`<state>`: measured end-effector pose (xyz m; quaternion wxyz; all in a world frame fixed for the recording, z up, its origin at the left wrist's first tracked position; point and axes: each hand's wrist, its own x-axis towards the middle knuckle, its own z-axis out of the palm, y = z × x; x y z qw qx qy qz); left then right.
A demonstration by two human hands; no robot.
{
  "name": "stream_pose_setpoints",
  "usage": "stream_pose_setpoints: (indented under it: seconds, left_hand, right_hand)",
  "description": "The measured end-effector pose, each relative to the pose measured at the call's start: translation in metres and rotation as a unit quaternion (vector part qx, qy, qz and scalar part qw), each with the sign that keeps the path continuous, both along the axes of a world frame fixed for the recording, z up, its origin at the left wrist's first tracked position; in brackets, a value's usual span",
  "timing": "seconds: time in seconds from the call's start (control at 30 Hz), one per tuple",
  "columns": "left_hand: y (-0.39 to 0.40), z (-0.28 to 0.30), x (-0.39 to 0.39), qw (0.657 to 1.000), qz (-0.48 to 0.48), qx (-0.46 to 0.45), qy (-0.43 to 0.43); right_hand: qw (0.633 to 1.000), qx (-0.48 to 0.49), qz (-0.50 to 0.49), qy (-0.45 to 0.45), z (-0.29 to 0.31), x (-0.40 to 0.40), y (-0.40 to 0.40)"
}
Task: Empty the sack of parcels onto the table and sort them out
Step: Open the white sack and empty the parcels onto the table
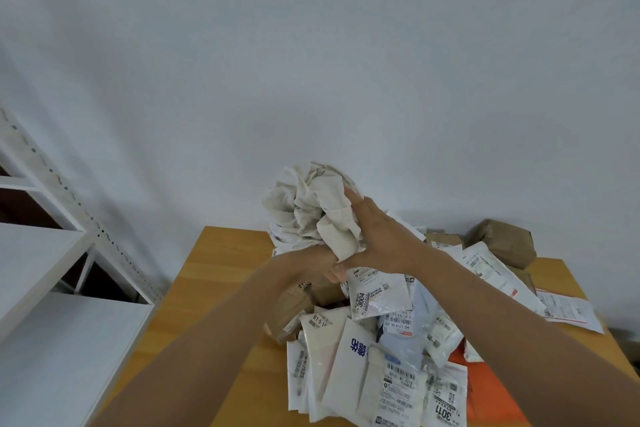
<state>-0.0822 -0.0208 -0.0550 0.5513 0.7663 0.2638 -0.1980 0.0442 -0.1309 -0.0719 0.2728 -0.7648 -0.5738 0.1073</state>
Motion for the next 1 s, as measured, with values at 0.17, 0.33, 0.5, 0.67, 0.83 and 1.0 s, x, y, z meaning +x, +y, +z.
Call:
stream_pose_setpoints:
  seconds: [0.17, 0.33, 0.5, 0.67, 0.83, 1.0]
  left_hand:
    - [0.009, -0.004, -0.001, 0.998, 0.003, -0.053, 0.025]
    - [-0.007, -0.001, 0.009, 0.983, 0.171, -0.055, -0.042]
    - [-0.014, 0.018, 0.008, 0.978, 0.164, -0.059, -0.116]
    - [0.028, -0.013, -0.022, 0.884, 0.197, 0.262, -0.333]
    - [0.039, -0.024, -0.021, 0.968, 0.064, 0.031, -0.242]
    - [0.035, -0.043, -0.008, 0.948, 0.114, 0.012, -0.297]
  right_hand:
    - [0.999, 0.026, -0.024, -0.013, 0.002, -0.005, 0.005]
    - [0.995, 0.064, -0.073, 0.029, 0.01, -0.008, 0.017]
    - [0.935, 0.123, -0.248, 0.223, -0.004, 0.009, 0.012]
    - [0.803, 0.151, -0.367, 0.444, -0.011, 0.028, -0.009]
    - [0.82, 0.11, -0.284, 0.485, -0.019, 0.026, -0.009]
    - [0.774, 0.178, -0.275, 0.542, -0.028, 0.01, -0.004]
